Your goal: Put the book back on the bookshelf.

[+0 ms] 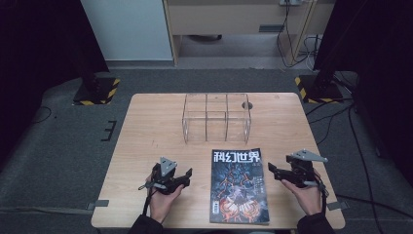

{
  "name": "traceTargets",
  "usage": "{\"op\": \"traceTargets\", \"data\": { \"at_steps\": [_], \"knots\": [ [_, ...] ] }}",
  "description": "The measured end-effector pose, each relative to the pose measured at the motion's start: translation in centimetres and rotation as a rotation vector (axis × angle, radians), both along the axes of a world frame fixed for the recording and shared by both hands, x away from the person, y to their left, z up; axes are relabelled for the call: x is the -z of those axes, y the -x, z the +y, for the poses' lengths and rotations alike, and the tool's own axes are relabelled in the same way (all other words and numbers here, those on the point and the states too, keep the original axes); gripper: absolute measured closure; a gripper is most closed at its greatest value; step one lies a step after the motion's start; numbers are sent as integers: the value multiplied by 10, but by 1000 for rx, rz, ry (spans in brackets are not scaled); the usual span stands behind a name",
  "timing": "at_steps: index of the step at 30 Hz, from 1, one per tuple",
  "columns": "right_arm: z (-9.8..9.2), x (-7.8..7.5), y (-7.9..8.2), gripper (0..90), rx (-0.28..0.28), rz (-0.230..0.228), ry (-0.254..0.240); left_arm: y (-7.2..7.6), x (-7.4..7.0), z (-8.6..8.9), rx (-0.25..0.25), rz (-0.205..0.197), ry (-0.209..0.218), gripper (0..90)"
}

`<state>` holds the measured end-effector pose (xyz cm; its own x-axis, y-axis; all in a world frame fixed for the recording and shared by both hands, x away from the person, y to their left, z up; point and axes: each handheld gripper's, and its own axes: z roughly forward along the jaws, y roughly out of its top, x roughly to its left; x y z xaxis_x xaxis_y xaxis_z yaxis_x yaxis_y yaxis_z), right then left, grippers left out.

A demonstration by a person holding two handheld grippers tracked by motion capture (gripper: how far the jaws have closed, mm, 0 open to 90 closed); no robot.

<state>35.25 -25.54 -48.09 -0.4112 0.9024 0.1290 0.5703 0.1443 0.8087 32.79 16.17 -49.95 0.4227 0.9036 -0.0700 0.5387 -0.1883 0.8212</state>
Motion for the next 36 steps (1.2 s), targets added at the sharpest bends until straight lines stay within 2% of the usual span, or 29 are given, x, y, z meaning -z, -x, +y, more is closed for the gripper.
{"op": "traceTargets", "data": {
  "at_steps": [9, 13, 19, 27, 30, 32, 36],
  "knots": [
    [9, 8, 1, 189, -33, 28, 3, 2, 3, -16, 35, 10, -7, 287],
    [15, 13, 3, 193, -31, 28, 8, 2, 5, -23, 52, 19, 5, 285],
    [23, 21, 4, 207, -57, 69, 7, 4, 8, -34, 78, 22, -6, 291],
    [31, 31, 6, 211, -78, 88, 1, 5, 16, -49, 126, 51, -19, 301],
    [33, 33, 7, 218, -90, 97, 13, 6, 19, -54, 142, 58, -19, 308],
    [34, 34, 7, 225, -93, 92, 11, 6, 19, -55, 148, 61, -23, 313],
    [35, 37, 8, 243, -98, 113, -4, 7, 23, -61, 168, 79, -28, 320]
  ]
}}
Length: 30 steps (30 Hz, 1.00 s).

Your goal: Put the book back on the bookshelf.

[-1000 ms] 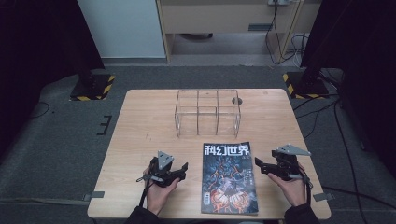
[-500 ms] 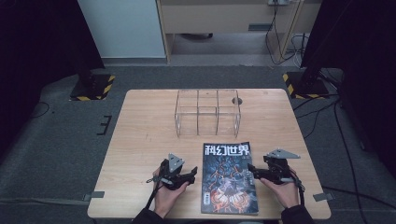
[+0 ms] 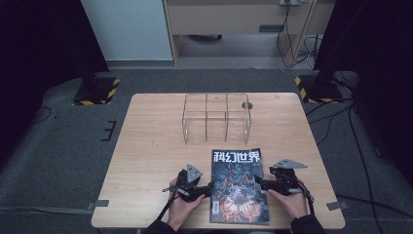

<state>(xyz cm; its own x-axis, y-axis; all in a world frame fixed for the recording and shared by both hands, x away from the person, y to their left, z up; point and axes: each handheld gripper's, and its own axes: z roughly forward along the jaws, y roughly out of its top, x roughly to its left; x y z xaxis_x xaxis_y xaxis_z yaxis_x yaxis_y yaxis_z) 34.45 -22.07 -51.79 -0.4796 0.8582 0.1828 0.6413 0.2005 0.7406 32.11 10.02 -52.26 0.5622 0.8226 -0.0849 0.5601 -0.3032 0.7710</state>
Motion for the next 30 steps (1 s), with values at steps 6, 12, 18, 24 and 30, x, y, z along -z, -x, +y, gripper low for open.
{"op": "traceTargets", "data": {
  "at_steps": [6, 12, 18, 24, 30],
  "knots": [
    [3, 6, 1, 263, -16, 17, -3, 1, 4, -6, 21, 19, -2, 332],
    [6, 9, 1, 286, -25, 42, -15, 3, 8, -13, 43, 30, -8, 340],
    [8, 12, 0, 304, -32, 63, -39, 4, 9, -15, 50, 30, 4, 339],
    [7, 12, -1, 307, -29, 72, -63, 5, 10, -18, 62, 33, 15, 343],
    [8, 12, 0, 303, -23, 75, -64, 5, 11, -21, 64, 38, 24, 352]
  ]
}}
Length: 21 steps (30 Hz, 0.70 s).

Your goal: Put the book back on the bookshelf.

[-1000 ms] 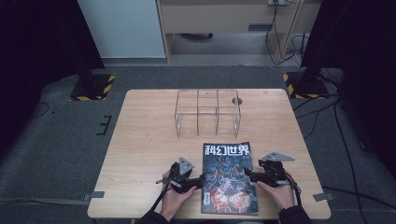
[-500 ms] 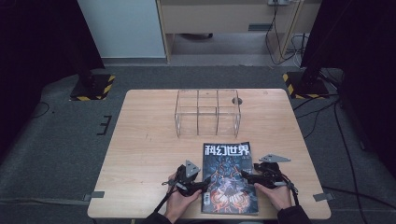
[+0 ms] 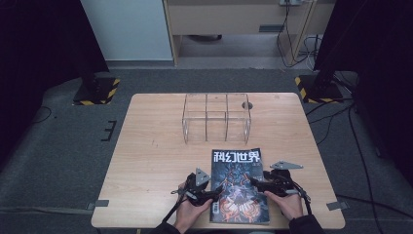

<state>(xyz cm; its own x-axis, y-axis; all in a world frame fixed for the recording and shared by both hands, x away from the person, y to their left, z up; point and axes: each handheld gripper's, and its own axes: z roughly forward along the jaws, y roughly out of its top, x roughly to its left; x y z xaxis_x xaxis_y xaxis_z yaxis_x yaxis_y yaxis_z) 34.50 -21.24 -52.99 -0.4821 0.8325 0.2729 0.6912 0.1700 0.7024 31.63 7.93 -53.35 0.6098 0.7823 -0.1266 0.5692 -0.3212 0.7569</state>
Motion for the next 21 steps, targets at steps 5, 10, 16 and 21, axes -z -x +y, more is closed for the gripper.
{"op": "traceTargets", "data": {
  "at_steps": [5, 10, 16, 21],
  "knots": [
    [1, 1, 0, 303, 2, -17, 8, 0, 0, -3, 4, 1, 4, 362],
    [2, 1, 1, 292, 13, -15, 2, 0, 0, -5, 11, 3, 6, 372],
    [0, 1, 0, 292, 30, 1, -36, 1, 0, -6, 7, 3, 9, 372],
    [-8, 3, -2, 345, 57, 32, -116, 1, 0, -7, 5, 4, 9, 371]
  ]
}}
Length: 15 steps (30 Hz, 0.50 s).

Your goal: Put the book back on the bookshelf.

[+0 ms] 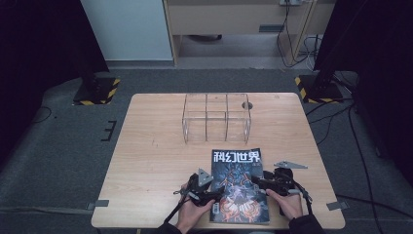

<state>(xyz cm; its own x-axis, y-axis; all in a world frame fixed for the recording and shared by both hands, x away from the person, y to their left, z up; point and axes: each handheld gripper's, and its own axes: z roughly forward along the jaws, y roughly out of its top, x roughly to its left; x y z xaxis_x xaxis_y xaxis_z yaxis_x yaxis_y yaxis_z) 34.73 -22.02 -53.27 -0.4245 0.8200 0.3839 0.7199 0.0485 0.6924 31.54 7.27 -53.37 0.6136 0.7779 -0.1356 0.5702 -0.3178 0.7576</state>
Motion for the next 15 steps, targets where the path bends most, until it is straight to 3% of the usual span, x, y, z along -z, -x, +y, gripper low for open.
{"op": "traceTargets", "data": {
  "at_steps": [2, 5, 10, 15],
  "knots": [
    [-2, 0, -1, 358, 9, 16, -27, 0, 0, 0, -2, 0, -1, 370],
    [-3, -1, 0, 378, 11, 10, -24, 0, 0, 0, -3, 0, -2, 370],
    [-4, -4, 2, 409, 11, -22, -31, 0, 0, -1, -4, 0, -2, 369],
    [-6, -9, 4, 424, 2, -49, -82, 0, 0, -1, -7, 0, -2, 369]
  ]
}}
